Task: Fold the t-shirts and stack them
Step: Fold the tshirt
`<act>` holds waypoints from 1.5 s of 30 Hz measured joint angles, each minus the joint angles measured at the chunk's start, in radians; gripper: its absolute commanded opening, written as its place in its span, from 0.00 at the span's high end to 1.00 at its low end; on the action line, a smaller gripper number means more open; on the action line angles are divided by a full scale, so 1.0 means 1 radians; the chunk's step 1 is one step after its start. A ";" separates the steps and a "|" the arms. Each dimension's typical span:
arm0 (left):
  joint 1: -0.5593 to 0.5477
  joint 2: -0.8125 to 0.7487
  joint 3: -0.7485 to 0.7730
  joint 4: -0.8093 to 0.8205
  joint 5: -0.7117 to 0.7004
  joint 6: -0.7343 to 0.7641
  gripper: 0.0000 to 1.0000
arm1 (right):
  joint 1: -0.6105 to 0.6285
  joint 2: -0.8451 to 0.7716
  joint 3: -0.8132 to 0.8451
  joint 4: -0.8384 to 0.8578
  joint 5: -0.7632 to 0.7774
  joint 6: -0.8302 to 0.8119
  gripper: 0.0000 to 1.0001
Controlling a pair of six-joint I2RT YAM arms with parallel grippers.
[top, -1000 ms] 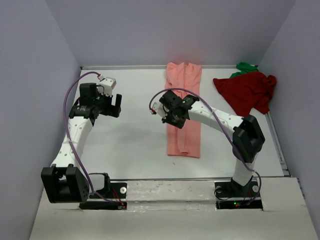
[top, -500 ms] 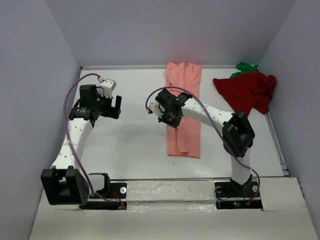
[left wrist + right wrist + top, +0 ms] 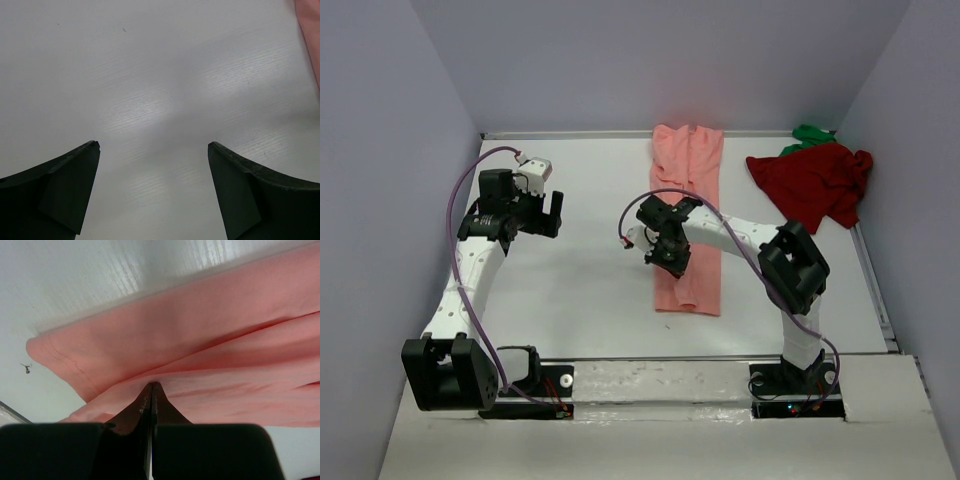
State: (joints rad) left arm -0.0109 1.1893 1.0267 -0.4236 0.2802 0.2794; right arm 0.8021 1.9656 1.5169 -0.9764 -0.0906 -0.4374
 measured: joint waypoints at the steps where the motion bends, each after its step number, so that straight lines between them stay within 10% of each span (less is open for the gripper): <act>1: 0.000 0.000 0.000 0.000 0.000 0.000 0.01 | 0.000 0.000 -0.004 0.000 -0.001 0.000 1.00; 35: 0.000 0.000 0.000 0.001 0.005 0.000 0.01 | -0.004 -0.087 -0.085 -0.063 0.211 0.008 1.00; 45: 0.000 -0.002 -0.001 0.001 0.005 0.000 0.01 | -0.005 -0.089 0.172 -0.104 0.020 0.008 1.00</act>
State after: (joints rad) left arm -0.0109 1.1877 1.0256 -0.4225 0.2852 0.2794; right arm 0.7967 1.8771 1.6894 -1.0805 -0.0708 -0.4297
